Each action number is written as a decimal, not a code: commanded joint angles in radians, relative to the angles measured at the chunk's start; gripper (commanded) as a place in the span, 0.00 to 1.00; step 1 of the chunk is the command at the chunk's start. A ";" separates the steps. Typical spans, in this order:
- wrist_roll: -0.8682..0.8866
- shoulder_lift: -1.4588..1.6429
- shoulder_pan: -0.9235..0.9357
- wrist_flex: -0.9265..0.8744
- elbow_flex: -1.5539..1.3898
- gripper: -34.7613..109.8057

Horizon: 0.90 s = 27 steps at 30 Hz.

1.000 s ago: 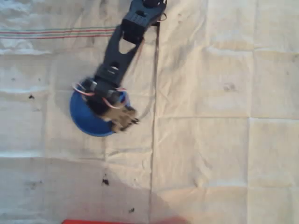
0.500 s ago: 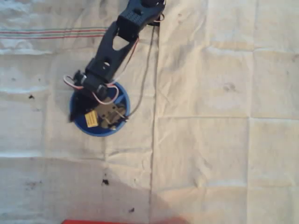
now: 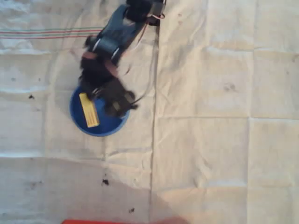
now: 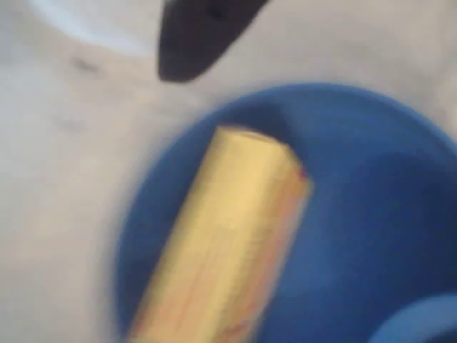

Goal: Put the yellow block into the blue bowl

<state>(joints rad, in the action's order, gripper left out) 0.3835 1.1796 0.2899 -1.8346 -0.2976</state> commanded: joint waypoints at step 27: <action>0.009 0.729 -0.198 -0.006 0.069 0.24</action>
<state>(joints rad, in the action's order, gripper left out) 0.3835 1.8715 0.0920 -1.8362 -0.2669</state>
